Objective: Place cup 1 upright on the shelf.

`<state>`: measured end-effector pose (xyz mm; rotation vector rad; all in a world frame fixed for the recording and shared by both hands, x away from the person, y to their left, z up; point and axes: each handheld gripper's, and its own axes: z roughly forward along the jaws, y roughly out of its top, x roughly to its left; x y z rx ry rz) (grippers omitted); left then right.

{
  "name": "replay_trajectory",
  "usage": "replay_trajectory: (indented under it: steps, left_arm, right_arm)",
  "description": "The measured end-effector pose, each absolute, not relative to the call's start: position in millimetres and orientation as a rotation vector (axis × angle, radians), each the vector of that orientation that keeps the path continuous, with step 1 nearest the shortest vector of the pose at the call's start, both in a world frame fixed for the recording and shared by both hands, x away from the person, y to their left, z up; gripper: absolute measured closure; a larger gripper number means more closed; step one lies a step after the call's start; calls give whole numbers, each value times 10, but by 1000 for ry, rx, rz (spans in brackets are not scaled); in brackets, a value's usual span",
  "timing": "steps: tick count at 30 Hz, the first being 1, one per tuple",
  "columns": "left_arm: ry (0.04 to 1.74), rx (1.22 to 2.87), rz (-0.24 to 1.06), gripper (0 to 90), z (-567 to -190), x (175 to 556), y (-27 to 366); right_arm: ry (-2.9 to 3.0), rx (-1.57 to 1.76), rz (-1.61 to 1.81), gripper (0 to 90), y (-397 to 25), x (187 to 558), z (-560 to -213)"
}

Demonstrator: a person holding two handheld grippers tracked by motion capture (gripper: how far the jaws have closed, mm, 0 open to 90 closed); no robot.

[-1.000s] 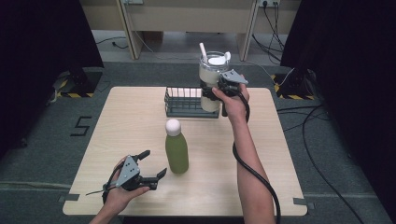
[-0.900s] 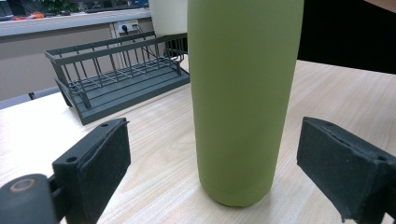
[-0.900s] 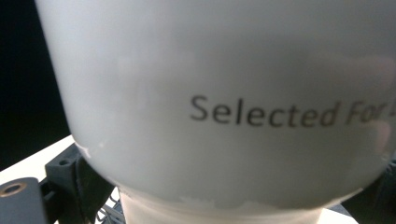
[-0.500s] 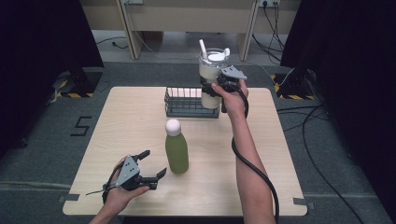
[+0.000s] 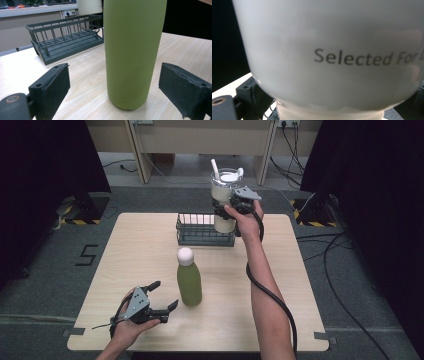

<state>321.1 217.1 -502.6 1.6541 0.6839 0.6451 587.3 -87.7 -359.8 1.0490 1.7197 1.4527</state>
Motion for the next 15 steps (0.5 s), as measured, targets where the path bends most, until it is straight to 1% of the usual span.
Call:
replay_trajectory:
  steps: [15]
  left_arm:
    - [694,1653,644,94,-5038,3216,2164]
  right_arm:
    - [1714,1077,1439,63,-880,6022,-3586]
